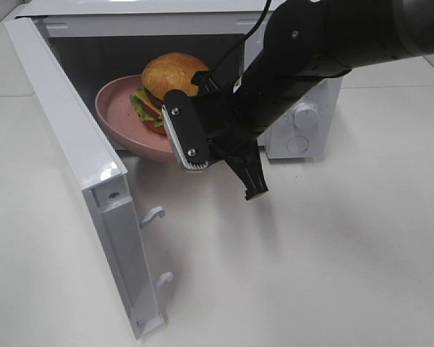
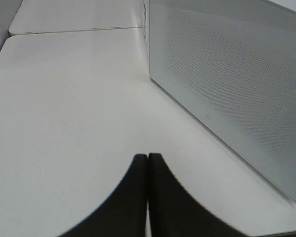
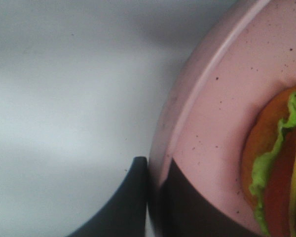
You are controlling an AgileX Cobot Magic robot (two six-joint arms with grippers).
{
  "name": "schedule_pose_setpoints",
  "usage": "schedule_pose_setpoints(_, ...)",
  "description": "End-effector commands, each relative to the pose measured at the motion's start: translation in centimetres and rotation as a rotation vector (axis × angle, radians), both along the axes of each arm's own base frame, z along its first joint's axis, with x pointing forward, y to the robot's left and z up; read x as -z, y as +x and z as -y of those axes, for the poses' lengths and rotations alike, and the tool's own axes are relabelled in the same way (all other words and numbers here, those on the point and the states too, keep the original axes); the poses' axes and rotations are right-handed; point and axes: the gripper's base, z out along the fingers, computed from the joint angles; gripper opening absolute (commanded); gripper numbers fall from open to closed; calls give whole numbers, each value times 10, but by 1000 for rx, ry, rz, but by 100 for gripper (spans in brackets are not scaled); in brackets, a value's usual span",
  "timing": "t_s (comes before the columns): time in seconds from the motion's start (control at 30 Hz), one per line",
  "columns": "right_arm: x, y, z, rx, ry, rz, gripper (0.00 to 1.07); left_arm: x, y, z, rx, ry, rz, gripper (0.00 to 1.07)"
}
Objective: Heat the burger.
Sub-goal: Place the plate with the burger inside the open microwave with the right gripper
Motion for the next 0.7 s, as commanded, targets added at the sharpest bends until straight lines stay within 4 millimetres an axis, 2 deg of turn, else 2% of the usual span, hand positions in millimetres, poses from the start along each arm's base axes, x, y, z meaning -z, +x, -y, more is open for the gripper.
schedule_pose_setpoints(0.03, -11, 13, -7, 43, 58, 37, 0, 0, -2, 0, 6, -1, 26, 0)
schedule_pose_setpoints(0.1, -5, 24, -15, 80, 73, 10, 0, 0, -2, 0, 6, -1, 26, 0)
schedule_pose_setpoints(0.27, -3, 33, -21, 133, 92, -6, 0, 0, -2, 0, 6, -1, 26, 0)
schedule_pose_setpoints(0.33, 1, 47, -28, 223, 92, -47, 0, 0, -2, 0, 6, -1, 26, 0)
schedule_pose_setpoints(0.43, 1, 57, -32, 264, 72, -49, 0, 0, -2, 0, 6, -1, 26, 0)
schedule_pose_setpoints(0.7, 9, 74, -41, 331, 57, -60, 0, 0, -2, 0, 6, -1, 26, 0)
